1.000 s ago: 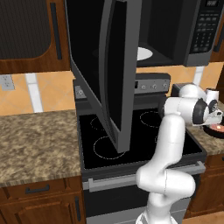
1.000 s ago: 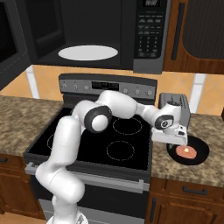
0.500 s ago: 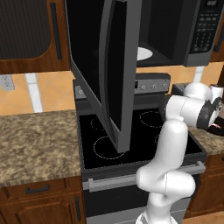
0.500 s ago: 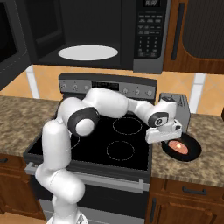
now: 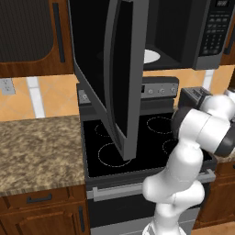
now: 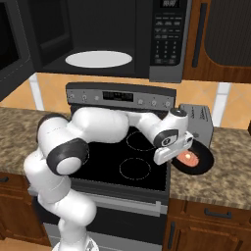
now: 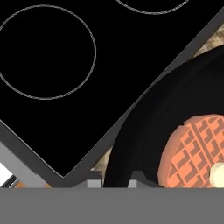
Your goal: Open the microwave, place the bowl with waffle inside the microwave, then close the microwave door and turn it on.
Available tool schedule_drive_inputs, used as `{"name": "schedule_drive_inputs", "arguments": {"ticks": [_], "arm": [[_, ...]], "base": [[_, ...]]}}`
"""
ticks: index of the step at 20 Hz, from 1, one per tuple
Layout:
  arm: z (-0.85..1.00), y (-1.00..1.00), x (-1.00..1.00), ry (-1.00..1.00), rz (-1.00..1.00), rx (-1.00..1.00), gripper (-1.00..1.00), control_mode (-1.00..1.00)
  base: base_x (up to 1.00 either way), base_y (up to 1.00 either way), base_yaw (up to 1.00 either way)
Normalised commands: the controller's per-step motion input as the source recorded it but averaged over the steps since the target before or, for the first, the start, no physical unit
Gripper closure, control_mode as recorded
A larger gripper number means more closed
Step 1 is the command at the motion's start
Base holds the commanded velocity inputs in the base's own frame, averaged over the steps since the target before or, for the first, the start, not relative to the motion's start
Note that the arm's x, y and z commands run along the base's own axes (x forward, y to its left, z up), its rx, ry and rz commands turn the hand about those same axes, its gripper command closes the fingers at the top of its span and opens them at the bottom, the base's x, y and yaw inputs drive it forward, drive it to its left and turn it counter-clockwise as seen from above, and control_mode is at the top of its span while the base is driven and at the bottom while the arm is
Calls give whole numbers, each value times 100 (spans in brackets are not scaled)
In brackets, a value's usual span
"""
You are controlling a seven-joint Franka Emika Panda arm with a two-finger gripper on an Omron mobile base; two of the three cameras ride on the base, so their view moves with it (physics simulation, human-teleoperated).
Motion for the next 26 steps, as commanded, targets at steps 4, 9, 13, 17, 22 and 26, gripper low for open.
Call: {"name": "schedule_drive_inputs", "arguments": {"ticks": [4, 9, 13, 17, 22, 26], "arm": [[43, 19, -30, -3, 7, 2, 100, -100], [89, 65, -35, -7, 28, 2, 100, -100], [74, 80, -53, -21, 44, 0, 100, -100], [58, 97, -66, -38, 43, -10, 100, -100], [56, 100, -70, -42, 40, -16, 100, -100], [85, 97, -72, -38, 32, -10, 100, -100]], "base": [[0, 0, 0], [0, 0, 0], [0, 0, 0], [0, 0, 0], [0, 0, 0], [0, 0, 0]]}}
